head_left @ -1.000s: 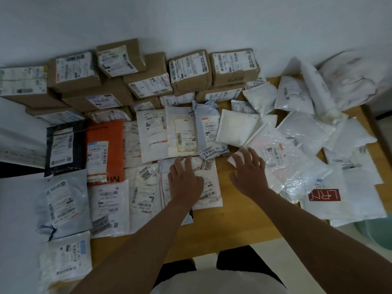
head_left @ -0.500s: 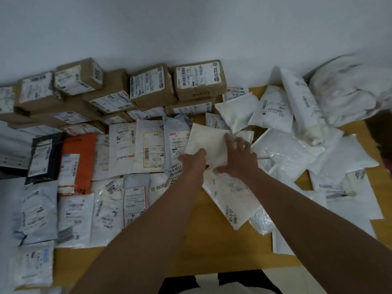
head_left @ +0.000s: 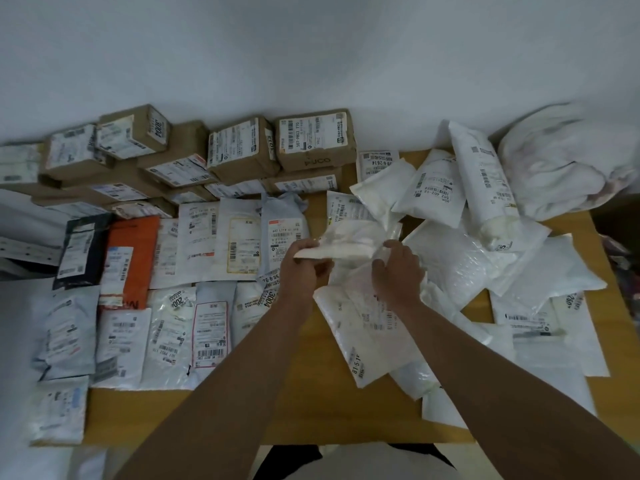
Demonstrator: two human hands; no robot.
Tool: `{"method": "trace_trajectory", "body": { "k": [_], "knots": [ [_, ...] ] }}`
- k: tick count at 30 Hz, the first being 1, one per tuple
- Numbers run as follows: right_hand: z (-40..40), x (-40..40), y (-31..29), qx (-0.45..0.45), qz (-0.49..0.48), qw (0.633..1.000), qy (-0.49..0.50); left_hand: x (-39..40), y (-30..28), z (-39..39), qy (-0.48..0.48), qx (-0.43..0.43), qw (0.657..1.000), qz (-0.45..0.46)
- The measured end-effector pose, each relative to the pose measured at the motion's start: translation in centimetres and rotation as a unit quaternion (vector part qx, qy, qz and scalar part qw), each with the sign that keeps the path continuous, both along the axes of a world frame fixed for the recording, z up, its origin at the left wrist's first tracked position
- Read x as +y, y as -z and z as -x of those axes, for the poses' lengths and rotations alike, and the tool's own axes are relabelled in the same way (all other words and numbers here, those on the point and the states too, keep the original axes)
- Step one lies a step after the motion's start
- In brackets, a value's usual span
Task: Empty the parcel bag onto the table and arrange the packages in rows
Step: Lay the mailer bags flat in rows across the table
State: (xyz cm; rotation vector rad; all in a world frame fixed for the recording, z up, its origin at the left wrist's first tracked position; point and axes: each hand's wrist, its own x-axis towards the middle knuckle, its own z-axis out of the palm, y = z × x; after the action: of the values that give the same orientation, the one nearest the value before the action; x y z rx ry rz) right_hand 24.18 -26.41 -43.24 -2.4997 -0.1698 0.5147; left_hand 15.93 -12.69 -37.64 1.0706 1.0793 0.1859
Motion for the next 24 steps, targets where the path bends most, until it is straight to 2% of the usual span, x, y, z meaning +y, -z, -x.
{"method": "trace_trajectory", "body": {
  "k": [2, 4, 6, 9, 11, 14, 18, 21, 24],
  "knots": [
    [-0.4, -0.2, 0.0, -0.007, 0.037, 0.999, -0.012, 0.1, 0.7, 2.6, 0.08, -0.018, 0.995, -0.048],
    [-0.7, -0.5, 0.1, 0.002, 0.051, 0.999, -0.006, 0.3, 1.8, 5.0, 0.132, 0.009, 0.989, -0.072],
    [-1.1, -0.7, 0.1, 0.007, 0.063, 0.998, 0.015, 0.3, 2.1, 6.8, 0.129, 0.021, 0.991, -0.029],
    [-1.7, -0.4, 0.0, 0.008, 0.089, 0.996, 0.021, 0.1, 2.6, 8.6, 0.083, 0.023, 0.993, 0.083],
    [-2.2, 0.6, 0.1, 0.038, 0.106, 0.993, 0.021, -0.2, 3.5, 9.6, 0.09, 0.054, 0.99, 0.099],
    [-3.1, 2.0, 0.4, 0.099, 0.092, 0.989, 0.063, -1.3, 4.9, 9.9, 0.168, 0.102, 0.979, 0.052],
    [-3.6, 2.2, 1.9, 0.18, 0.069, 0.976, 0.102, -3.5, 6.5, 8.5, 0.189, 0.134, 0.972, -0.029],
    [-3.8, 1.9, 2.4, 0.179, 0.063, 0.974, 0.124, -4.4, 7.0, 7.9, 0.23, 0.158, 0.957, -0.076],
    [-4.4, 1.9, 2.4, 0.186, 0.067, 0.972, 0.127, -5.3, 6.5, 7.5, 0.231, 0.175, 0.95, -0.118]
  ]
}}
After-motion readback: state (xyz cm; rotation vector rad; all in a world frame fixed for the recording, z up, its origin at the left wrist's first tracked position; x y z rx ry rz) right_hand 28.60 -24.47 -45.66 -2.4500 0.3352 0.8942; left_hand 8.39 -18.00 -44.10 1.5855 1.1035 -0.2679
